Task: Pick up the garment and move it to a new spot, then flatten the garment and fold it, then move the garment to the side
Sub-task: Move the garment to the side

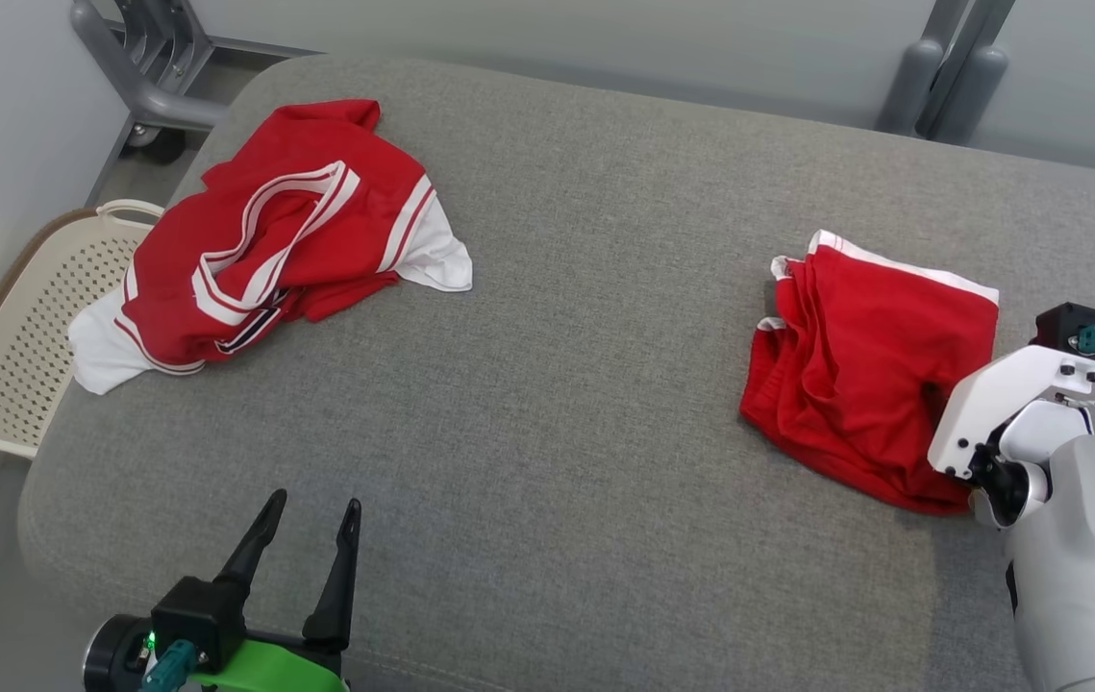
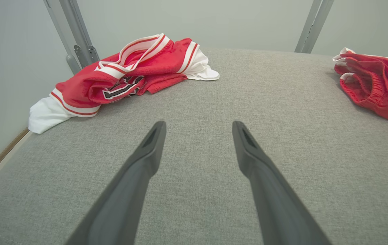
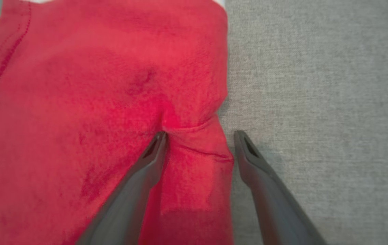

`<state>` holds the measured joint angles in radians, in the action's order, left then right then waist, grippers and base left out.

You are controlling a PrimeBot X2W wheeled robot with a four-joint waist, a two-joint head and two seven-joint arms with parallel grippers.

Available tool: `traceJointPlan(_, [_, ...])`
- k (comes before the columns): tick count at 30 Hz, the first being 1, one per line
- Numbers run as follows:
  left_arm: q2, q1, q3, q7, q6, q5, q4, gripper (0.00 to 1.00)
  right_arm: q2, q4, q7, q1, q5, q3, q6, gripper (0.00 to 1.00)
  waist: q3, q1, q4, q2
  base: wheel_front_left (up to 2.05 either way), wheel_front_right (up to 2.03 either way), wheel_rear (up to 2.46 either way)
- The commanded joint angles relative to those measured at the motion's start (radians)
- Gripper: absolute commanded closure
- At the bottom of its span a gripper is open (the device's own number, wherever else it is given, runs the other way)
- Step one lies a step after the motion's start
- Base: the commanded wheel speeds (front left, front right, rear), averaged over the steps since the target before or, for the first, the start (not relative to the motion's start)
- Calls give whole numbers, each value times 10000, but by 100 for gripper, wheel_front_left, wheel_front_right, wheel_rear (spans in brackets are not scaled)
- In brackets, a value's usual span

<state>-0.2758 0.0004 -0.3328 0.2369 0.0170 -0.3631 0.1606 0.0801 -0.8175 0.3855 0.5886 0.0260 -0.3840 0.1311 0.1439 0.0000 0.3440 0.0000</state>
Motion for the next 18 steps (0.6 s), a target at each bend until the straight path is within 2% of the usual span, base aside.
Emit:
traceJointPlan(1, [-5, -176, -7, 48, -6, -29, 32, 0, -108, -260, 35, -18, 35, -32, -6, 0, 111, 0, 41, 0, 0, 0, 0])
traceJointPlan(2, [-4, -195, -5, 61, -3, -32, 52, 0, -130, -334, 33, 0, 10, -42, -6, 0, 125, 0, 37, 0, 0, 0, 0])
traceJointPlan(3, [-8, -200, -7, 75, -4, -34, 73, 0, -146, -408, 49, 15, -28, -61, -6, 11, 132, 0, 30, 0, 0, 0, 0])
traceJointPlan(4, [-11, -208, -7, 88, -7, -37, 92, 0, -158, -480, 52, 35, -57, -76, -6, 61, 135, 0, 22, 0, 0, 0, 0])
traceJointPlan(5, [-10, -223, -8, 92, -12, -35, 111, 0, -163, -535, 48, 47, -80, -86, -6, 100, 135, 0, 11, 0, 0, 0, 0])
traceJointPlan(11, [-12, -276, 1, 127, -60, -39, 177, 0, -37, -573, -55, 144, -220, 186, -13, 100, 78, 0, -156, 0, 0, 0, 0])
traceJointPlan(18, [-44, -266, 158, 206, -161, -80, 6, 0, 686, -442, -53, 253, -445, 1514, -17, 100, 41, 0, -965, 0, 0, 0, 0])
